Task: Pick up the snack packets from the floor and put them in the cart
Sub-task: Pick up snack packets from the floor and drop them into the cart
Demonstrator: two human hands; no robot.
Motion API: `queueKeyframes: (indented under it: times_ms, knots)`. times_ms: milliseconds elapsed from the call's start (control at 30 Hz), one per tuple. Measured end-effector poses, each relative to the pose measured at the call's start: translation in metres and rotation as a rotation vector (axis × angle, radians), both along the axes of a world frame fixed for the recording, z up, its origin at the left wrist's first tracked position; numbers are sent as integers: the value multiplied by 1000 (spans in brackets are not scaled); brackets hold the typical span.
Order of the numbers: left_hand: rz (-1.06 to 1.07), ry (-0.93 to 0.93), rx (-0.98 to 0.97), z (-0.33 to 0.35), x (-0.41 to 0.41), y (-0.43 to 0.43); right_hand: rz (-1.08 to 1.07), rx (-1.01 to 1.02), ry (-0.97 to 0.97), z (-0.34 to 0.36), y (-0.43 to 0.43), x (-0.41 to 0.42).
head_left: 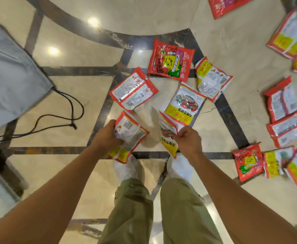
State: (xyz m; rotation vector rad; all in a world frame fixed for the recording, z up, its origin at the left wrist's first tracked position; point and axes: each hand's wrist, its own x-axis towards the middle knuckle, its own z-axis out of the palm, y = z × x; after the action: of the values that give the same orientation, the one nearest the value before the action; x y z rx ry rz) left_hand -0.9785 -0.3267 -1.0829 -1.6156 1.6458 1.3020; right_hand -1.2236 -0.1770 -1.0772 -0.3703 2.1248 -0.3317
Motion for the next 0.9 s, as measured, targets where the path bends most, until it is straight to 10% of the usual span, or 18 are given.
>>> queueKeyframes:
  times_ms: [500, 900]
  knots:
    - [287, 540, 79, 415, -65, -42, -747, -378, -289, 439, 19, -59]
    - [-32, 794, 51, 732, -243, 56, -1186, -811, -127, 730, 189, -120]
